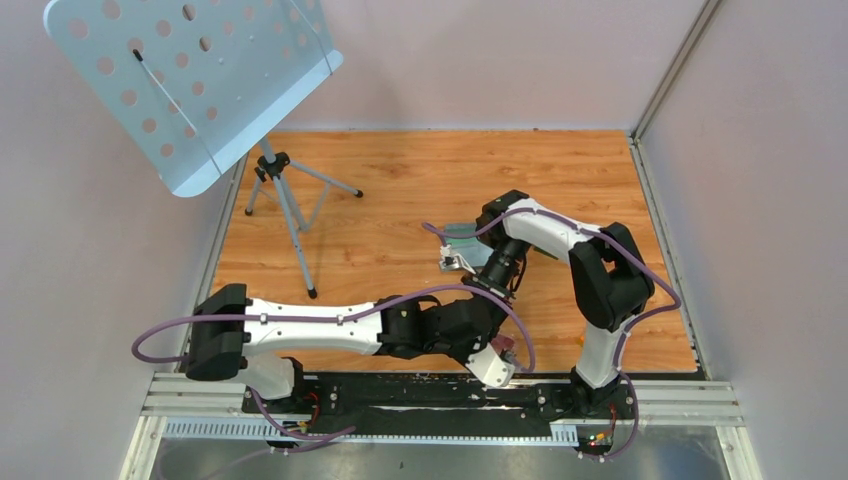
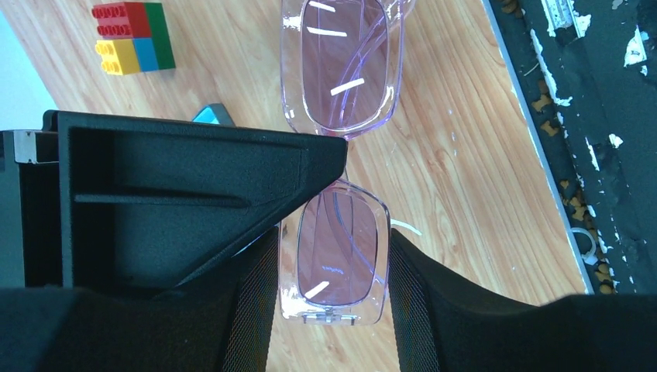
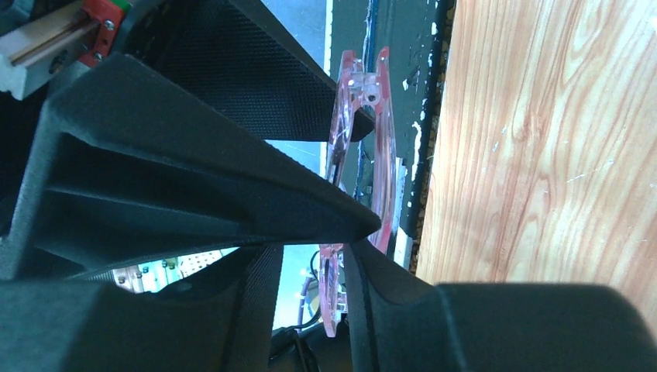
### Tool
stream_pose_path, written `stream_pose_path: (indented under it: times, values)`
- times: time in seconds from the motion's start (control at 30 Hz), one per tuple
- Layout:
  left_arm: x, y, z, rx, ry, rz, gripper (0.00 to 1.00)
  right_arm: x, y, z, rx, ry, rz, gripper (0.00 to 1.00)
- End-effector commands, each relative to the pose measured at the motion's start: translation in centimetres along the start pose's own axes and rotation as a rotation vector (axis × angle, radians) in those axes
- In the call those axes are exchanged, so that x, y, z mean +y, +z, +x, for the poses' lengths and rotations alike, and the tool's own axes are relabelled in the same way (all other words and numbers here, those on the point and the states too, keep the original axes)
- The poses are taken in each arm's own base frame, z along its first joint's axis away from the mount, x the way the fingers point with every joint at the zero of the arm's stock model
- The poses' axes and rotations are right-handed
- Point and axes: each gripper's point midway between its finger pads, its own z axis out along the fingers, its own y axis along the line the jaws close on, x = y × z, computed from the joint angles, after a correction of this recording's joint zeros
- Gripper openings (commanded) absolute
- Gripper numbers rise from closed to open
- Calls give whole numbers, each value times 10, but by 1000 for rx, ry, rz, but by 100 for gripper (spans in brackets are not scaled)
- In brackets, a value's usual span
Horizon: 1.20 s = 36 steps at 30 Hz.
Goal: Organize the sunglasses
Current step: Fold the sunglasses at the center of the board, then place the sunglasses in the sunglasses case.
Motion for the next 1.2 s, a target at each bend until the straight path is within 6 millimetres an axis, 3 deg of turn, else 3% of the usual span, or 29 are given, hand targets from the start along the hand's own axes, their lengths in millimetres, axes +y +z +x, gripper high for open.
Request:
stream_pose_path:
  times: [0.0,0.17,0.23,0.4,0.53,0.67,0.83,0.97,1.17]
  values:
    - [8,-10,-2,-19,-37,-49,35,22,-5,-5,-2,-22,-7,42]
    - [4,-14,1,-19,-64,-43,31,22,-19,-11,-1,-45,63,49]
    - [2,-17,1,-26,-82,-43,30,21,-29,-15,-17,-52,100,54]
    - [1,-28,3,-55,-131,-70,29,13,-58,-30,-78,-63,188,56]
    - [2,-29,9,-56,-175,-87,29,3,-100,-43,-181,-68,294,56]
    - [21,-23,21,-36,-288,-110,28,5,-161,-48,-359,-79,436,56]
    - [55,-9,44,14,-396,-156,28,11,-219,-25,-586,-39,562,56]
    - [79,8,57,26,-472,-189,27,12,-242,0,-780,22,577,56]
    - [100,40,84,75,-561,-192,26,4,-238,26,-861,70,572,56]
